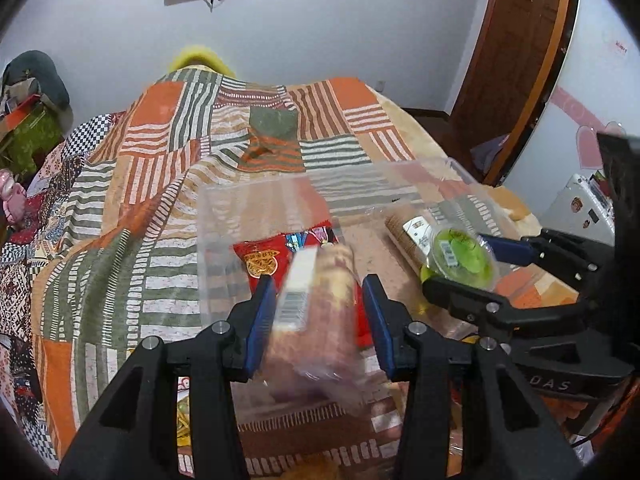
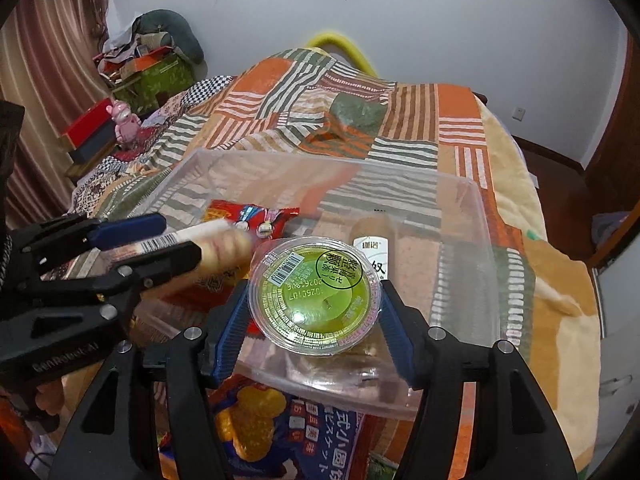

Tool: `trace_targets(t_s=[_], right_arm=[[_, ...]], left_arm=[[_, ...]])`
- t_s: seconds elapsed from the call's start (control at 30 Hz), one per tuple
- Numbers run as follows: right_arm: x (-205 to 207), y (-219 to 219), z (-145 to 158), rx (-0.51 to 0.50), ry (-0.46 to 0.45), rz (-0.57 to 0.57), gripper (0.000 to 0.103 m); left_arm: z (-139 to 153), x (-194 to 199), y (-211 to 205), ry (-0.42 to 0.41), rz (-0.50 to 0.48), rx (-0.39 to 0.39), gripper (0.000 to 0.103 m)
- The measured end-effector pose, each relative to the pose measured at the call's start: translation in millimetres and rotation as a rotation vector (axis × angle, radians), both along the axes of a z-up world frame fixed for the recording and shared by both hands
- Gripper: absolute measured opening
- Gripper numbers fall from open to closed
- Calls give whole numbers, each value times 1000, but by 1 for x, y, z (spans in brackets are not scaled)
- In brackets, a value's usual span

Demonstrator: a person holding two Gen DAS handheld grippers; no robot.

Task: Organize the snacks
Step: 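Place biscuit pack in box with left tool while right tool places jelly cup, then grasp bread loaf with left tool while right tool grasps blue chip bag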

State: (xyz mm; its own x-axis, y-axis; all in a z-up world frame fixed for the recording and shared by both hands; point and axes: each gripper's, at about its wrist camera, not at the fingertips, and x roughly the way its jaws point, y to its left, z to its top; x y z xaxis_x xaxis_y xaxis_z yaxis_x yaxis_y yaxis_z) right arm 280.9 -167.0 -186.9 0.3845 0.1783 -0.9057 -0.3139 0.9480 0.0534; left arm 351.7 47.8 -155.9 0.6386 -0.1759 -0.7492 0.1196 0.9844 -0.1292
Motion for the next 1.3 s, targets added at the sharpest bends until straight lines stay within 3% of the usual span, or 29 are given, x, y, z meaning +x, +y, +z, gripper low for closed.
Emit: trace_targets(t_s=[0.13,0.47,0.53,0.8,1.13,1.3], right_arm=[[-8,-5,17,7,-51,-6,71],[-36,-16,60,-5,-154,-11,73],[-44,-18,64,-15,-168,-9,78],[-77,-31,65,-37,-172,-14,82],[-104,-48,36,-30,-93,-62,83],[-109,-48,20,-52,-51,-63,84]], left_arm=[[15,-12,5,-26,16,0,46],[46,-66,18,-79,41,33,57],[47,-77,20,-77,42,46,59],[19,-117,37,-4,89,53,64],[-36,-150,64,155,146,28,64],[-47,-156,63,159,154,18,70]])
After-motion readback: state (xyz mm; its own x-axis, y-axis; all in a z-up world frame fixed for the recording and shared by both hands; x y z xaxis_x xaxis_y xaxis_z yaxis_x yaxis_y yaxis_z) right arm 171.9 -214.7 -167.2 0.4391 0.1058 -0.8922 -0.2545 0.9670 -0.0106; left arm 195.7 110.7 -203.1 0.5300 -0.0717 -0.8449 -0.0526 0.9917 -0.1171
